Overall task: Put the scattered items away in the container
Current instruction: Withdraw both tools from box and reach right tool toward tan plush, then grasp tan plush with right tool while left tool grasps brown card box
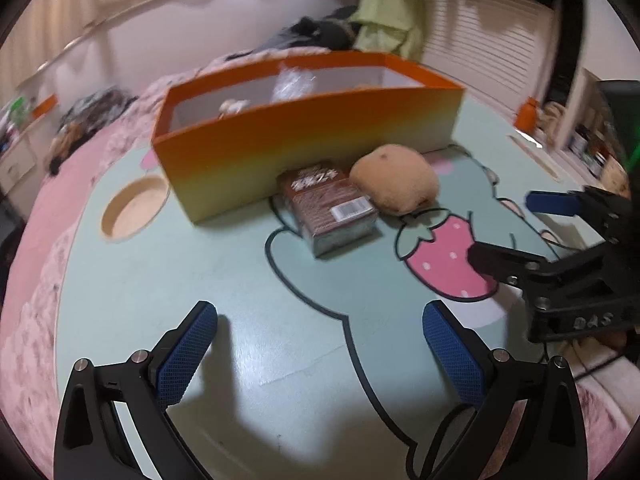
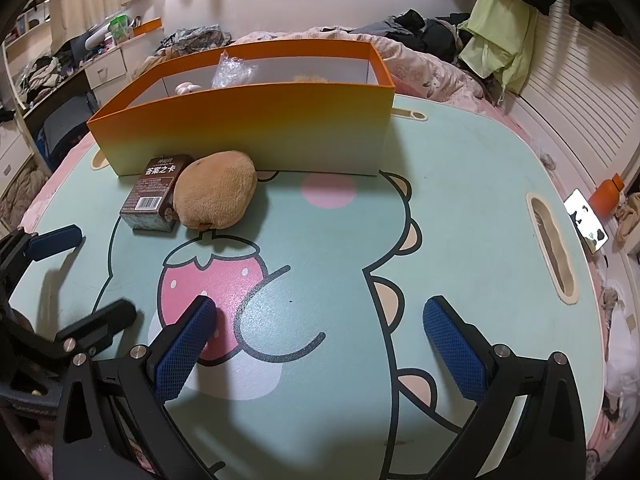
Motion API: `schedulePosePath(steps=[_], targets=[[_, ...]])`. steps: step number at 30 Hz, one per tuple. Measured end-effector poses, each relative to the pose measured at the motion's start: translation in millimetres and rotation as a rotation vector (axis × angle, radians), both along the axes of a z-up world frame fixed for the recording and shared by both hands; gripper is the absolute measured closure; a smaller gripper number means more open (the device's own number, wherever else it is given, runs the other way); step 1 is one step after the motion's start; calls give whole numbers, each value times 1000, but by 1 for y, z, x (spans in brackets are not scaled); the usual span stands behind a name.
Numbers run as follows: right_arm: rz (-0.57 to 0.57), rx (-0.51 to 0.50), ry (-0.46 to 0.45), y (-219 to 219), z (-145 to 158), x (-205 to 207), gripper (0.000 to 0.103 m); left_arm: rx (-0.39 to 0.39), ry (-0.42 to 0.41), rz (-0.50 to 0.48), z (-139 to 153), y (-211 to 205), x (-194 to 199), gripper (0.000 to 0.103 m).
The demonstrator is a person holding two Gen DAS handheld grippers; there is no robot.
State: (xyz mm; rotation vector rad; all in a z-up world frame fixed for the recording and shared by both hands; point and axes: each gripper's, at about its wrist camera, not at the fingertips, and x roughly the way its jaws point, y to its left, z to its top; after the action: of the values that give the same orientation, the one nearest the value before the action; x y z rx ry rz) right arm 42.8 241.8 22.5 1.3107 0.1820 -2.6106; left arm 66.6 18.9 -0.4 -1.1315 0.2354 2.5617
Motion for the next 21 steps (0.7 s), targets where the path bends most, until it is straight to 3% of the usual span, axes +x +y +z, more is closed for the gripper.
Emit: schedulePosePath(steps=[3, 8, 15, 19, 21], targets=[[-1, -9, 2, 1, 0, 0, 0, 12, 43, 33, 9, -9, 0, 0], [-5, -12, 5, 1, 0, 0, 0, 101, 10, 37, 22, -27, -5, 1], [44, -47, 14, -8, 10, -2, 2, 64, 98, 45, 39, -36, -1, 1], [91, -67, 80, -25, 28, -11, 8, 133, 68, 47, 42, -44, -4, 1], [100, -96, 56, -33, 29, -24, 19, 124, 82, 58, 42, -44, -3, 1]])
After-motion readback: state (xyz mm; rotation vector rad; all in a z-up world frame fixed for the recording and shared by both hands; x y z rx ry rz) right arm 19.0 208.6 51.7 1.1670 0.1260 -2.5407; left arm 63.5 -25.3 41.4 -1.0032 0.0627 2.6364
